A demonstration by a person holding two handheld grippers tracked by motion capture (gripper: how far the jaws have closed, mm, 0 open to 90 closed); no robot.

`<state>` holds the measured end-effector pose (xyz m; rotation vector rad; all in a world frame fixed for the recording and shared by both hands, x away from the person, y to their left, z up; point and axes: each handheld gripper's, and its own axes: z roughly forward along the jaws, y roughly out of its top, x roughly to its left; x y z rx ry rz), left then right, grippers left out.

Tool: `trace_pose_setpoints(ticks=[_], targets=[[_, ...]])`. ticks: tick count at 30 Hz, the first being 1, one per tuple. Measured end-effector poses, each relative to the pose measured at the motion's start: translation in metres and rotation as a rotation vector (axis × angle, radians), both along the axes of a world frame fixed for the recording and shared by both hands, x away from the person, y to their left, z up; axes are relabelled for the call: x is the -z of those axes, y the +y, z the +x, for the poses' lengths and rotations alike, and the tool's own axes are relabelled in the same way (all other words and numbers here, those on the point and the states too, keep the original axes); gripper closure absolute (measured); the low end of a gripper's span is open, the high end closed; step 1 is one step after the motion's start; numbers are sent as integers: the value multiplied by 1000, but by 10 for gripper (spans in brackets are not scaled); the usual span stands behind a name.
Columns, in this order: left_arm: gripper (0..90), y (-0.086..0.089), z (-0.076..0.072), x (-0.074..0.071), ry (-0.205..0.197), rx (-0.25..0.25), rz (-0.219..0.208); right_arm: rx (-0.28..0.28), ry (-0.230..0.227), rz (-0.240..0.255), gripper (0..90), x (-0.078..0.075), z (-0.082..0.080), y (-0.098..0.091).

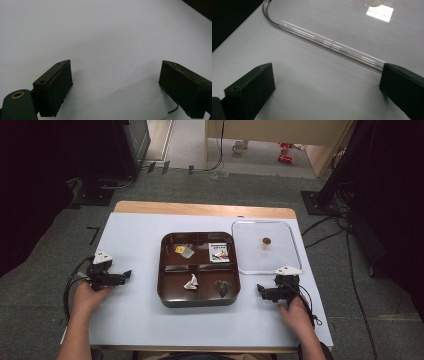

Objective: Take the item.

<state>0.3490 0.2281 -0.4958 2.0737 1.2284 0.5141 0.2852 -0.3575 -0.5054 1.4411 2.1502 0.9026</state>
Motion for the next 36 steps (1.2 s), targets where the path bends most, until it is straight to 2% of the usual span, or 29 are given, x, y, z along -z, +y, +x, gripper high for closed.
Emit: trace_pose_setpoints(ticks=[6, 13, 19, 22, 24, 25, 27, 36], targets=[[112, -2, -1, -1, 11, -23, 8, 0, 0, 0, 0, 0, 0, 0], [121, -8, 2, -8, 73, -64, 43, 0, -1, 1, 0, 0, 0, 0], [158, -8, 3, -11, 98, -66, 50, 0, -1, 1, 0, 0, 0, 0], [259, -6, 3, -15, 110, -78, 40, 0, -1, 1, 0, 0, 0, 0], [263, -5, 3, -16, 117, -81, 34, 0, -1, 2, 0, 0, 0, 0], [264, -3, 4, -17, 138, -85, 17, 0, -1, 1, 0, 0, 0, 0], [270, -2, 5, -19, 154, -92, 3, 1, 0, 1, 0, 0, 0, 0], [338, -4, 4, -26, 154, -68, 0, 0, 0, 1, 0, 0, 0, 0]])
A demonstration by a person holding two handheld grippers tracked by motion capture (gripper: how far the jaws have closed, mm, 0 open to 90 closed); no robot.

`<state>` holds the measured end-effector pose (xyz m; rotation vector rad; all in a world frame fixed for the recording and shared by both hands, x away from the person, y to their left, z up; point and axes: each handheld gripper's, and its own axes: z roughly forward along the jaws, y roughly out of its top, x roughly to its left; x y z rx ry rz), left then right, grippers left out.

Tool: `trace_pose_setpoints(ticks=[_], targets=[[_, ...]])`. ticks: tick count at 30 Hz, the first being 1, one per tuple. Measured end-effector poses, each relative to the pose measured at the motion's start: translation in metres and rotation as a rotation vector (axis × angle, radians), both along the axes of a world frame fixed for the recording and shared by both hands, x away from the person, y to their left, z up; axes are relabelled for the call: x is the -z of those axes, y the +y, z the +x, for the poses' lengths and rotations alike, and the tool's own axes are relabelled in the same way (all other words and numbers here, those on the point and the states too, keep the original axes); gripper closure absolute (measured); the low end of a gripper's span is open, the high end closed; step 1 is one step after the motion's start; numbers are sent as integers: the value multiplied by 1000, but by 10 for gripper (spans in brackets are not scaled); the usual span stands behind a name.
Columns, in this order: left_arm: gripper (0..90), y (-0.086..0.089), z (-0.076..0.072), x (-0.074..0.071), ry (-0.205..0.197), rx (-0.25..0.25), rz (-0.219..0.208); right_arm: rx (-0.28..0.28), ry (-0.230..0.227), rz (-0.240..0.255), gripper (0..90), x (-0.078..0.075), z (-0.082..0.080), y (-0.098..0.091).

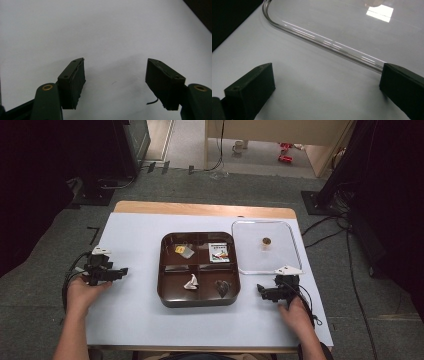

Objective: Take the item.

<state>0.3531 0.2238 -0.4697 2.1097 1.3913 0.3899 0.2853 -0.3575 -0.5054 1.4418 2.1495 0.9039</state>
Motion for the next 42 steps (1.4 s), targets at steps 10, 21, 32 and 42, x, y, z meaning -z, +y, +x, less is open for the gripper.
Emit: trace_pose_setpoints(ticks=[10, 21, 32, 42], targets=[[384, -10, -2, -12, -14, 40, -16, 0, 0, 0, 0, 0, 0, 0], [407, -20, -1, -25, -8, 67, -79, 0, 0, 0, 0, 0, 0, 0], [415, -42, -6, -41, -83, 146, -74, 0, 0, 0, 0, 0, 0, 0], [450, -60, -11, -53, -104, 212, -98, 0, 0, 0, 0, 0, 0, 0]])
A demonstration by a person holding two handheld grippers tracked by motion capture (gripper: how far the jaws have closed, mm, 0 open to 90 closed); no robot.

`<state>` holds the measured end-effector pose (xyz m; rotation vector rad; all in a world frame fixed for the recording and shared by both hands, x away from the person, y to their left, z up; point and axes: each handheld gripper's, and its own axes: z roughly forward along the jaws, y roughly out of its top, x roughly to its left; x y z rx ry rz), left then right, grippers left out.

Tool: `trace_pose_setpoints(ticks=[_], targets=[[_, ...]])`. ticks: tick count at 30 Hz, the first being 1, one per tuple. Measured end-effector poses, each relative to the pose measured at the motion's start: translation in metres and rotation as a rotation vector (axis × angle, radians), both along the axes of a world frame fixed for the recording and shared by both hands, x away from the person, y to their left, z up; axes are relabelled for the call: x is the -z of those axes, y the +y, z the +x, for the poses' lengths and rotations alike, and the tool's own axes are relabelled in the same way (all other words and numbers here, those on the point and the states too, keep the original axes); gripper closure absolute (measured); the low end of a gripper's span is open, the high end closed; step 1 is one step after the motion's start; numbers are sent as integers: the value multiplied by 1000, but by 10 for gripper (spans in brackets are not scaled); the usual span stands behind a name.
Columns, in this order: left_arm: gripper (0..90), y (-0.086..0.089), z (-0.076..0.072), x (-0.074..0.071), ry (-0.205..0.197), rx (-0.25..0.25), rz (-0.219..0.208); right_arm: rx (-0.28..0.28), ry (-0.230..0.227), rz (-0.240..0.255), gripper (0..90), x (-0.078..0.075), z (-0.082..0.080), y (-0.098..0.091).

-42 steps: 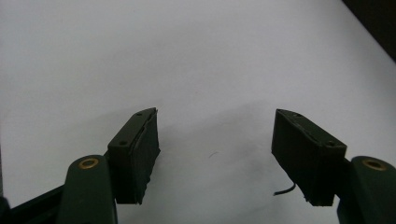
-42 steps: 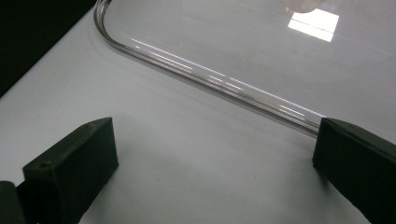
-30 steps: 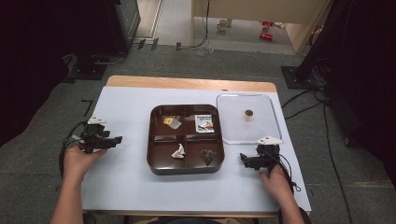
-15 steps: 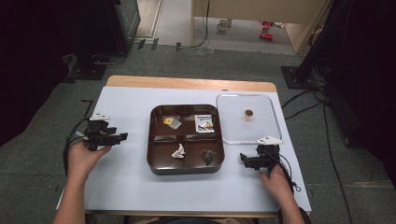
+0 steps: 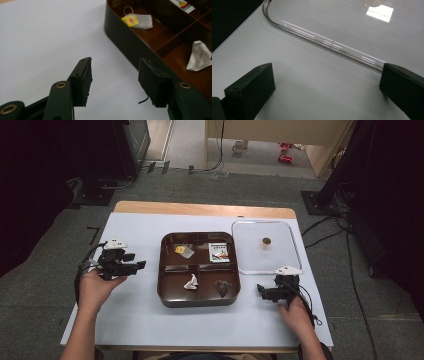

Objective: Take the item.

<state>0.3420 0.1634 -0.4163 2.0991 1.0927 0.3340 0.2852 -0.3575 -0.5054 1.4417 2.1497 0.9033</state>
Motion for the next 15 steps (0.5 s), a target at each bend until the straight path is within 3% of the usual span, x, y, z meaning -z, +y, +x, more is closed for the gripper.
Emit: trace_pose_setpoints(ticks=[5, 8, 15], targets=[[455, -8, -1, -3, -1, 27, -1, 0, 0, 0, 0, 0, 0, 0], [459, -13, -1, -5, 21, 33, -19, 0, 0, 0, 0, 0, 0, 0], [482, -29, -4, -9, -7, 83, -25, 0, 0, 0, 0, 0, 0, 0]])
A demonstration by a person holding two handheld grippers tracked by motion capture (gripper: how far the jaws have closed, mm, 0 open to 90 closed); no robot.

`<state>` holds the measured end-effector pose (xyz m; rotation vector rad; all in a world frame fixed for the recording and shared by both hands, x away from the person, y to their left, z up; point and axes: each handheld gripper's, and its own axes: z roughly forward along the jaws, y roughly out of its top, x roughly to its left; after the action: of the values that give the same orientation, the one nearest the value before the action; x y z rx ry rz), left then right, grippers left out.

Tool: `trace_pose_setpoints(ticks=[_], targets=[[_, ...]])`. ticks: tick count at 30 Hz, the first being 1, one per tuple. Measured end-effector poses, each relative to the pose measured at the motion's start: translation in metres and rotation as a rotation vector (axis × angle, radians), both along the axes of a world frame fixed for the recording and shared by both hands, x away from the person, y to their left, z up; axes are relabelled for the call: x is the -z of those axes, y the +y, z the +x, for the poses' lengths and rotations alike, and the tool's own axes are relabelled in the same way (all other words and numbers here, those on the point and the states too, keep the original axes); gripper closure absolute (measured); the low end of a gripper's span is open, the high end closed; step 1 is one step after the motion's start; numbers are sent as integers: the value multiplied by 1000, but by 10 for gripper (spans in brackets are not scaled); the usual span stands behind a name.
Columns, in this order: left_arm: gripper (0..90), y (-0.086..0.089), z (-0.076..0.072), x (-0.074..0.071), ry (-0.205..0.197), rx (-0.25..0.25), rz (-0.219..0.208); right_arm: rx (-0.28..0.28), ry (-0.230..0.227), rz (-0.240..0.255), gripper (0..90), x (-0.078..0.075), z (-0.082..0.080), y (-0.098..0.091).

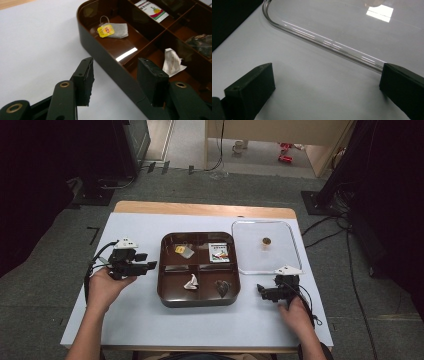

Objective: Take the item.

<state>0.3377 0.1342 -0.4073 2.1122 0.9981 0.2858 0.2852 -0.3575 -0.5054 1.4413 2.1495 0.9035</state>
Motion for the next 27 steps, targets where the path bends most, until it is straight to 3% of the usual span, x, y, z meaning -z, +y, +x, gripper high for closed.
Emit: trace_pose_setpoints(ticks=[20, 27], targets=[[486, -38, -4, 0, -37, 106, -15, 0, -1, -1, 0, 0, 0, 0], [493, -51, -4, 3, -26, 145, -11, 0, -1, -1, 0, 0, 0, 0]])
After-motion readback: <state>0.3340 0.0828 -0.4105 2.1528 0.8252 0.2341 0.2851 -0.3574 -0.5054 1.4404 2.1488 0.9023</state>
